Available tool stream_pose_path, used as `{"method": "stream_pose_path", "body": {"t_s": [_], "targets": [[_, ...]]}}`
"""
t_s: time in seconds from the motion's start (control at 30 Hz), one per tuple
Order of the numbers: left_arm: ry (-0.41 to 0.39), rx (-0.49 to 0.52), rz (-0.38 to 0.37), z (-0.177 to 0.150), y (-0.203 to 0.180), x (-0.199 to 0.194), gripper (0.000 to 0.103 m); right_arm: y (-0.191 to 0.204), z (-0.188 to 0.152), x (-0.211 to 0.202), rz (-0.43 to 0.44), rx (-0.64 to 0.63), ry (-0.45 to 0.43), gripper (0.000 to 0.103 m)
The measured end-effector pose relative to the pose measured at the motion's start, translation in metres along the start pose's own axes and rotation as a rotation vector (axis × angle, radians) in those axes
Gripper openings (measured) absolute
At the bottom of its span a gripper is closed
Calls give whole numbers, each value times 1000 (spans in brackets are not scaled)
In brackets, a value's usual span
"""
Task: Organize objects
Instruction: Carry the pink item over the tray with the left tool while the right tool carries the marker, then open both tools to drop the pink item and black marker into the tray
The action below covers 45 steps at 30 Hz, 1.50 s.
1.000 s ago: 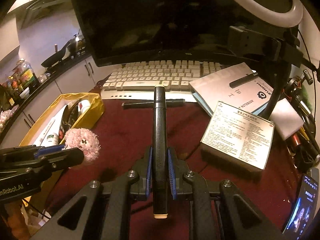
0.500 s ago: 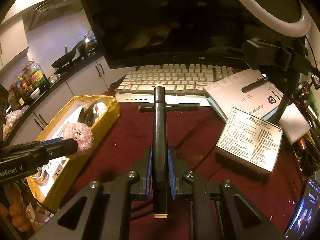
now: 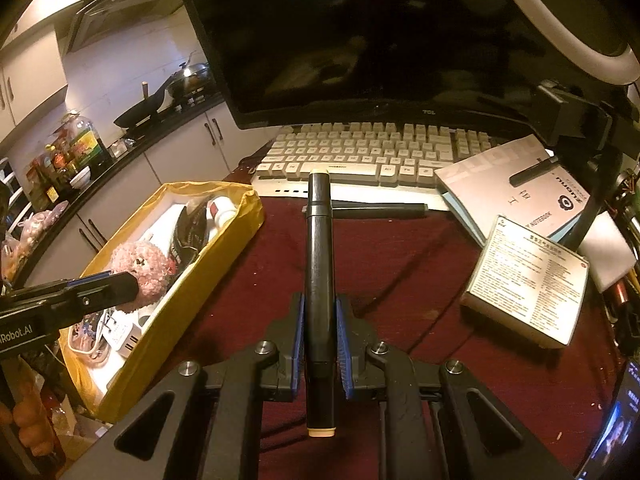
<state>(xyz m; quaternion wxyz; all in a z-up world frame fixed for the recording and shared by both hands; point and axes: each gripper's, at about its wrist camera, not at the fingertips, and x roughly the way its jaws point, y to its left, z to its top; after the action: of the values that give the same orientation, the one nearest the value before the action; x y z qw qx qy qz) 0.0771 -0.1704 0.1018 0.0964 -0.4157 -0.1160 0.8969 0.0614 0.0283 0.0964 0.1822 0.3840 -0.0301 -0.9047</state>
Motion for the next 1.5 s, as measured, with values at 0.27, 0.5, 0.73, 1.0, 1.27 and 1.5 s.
{"method": "stream_pose_path", "body": {"t_s": [0.27, 0.5, 0.73, 1.0, 1.27, 1.5], "targets": [[-13, -33, 17, -3, 17, -13, 23, 10, 7, 0, 38, -5, 2, 16], [-38, -48, 37, 1, 30, -25, 23, 26, 12, 2, 74, -24, 7, 16], [-64, -67, 90, 7, 52, -39, 23, 43, 21, 5, 117, -43, 9, 16], [-62, -76, 154, 21, 83, -48, 24, 76, 31, 18, 195, -81, 31, 16], [-6, -133, 216, 32, 139, -33, 24, 115, 46, 40, 354, -69, 94, 16], [38, -140, 273, 13, 168, -24, 24, 150, 49, 78, 405, -75, 177, 16]]}}
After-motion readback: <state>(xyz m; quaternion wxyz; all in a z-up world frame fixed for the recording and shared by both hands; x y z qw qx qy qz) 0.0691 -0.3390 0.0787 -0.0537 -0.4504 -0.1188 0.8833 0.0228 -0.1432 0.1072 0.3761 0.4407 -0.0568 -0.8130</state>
